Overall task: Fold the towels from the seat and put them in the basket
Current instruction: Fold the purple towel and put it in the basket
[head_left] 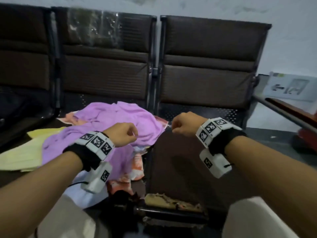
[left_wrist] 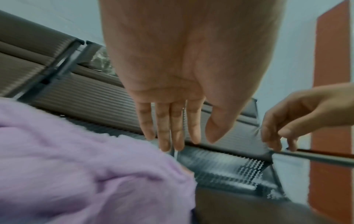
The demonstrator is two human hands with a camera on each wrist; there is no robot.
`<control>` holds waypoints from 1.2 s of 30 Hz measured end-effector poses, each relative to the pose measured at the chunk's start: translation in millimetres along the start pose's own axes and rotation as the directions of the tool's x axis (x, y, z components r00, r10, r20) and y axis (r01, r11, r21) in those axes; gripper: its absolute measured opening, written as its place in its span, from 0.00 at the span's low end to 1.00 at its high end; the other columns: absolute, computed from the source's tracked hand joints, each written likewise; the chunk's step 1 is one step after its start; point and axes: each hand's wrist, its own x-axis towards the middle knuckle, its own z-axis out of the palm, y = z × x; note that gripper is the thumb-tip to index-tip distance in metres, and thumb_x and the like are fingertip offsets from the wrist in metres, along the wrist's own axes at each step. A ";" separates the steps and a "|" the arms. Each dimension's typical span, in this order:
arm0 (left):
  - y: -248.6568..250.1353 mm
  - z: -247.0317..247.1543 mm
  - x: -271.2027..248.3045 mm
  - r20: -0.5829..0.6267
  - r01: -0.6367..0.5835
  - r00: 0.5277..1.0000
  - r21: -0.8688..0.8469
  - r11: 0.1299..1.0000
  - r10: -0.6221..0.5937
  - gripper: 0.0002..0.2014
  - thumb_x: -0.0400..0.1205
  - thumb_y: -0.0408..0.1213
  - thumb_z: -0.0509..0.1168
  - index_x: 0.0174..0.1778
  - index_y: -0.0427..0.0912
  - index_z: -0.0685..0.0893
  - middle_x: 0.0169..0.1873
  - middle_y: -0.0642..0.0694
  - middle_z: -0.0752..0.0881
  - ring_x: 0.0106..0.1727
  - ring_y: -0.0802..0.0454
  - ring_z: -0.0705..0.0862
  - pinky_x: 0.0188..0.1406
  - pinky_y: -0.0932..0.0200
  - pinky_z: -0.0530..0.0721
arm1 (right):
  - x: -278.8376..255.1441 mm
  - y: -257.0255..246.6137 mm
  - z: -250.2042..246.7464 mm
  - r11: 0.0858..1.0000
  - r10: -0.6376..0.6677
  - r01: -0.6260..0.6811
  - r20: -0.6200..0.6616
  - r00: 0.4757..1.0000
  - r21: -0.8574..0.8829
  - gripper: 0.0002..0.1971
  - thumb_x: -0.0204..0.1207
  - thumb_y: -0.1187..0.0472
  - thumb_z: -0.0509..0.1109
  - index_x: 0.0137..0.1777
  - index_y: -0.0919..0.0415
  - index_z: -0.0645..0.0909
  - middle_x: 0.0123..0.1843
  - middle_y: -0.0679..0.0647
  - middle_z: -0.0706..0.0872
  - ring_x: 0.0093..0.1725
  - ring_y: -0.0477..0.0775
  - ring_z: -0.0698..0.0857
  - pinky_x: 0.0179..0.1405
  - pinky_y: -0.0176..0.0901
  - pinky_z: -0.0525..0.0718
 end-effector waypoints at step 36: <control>42.5 25.2 2.2 -0.340 -0.321 0.903 -0.122 0.939 0.264 0.15 0.85 0.41 0.59 0.35 0.40 0.77 0.30 0.50 0.74 0.35 0.54 0.72 0.37 0.64 0.68 | -50.2 66.5 8.1 0.419 0.499 0.252 -0.453 0.738 0.872 0.06 0.72 0.67 0.73 0.36 0.57 0.83 0.39 0.56 0.86 0.41 0.50 0.82 0.44 0.44 0.81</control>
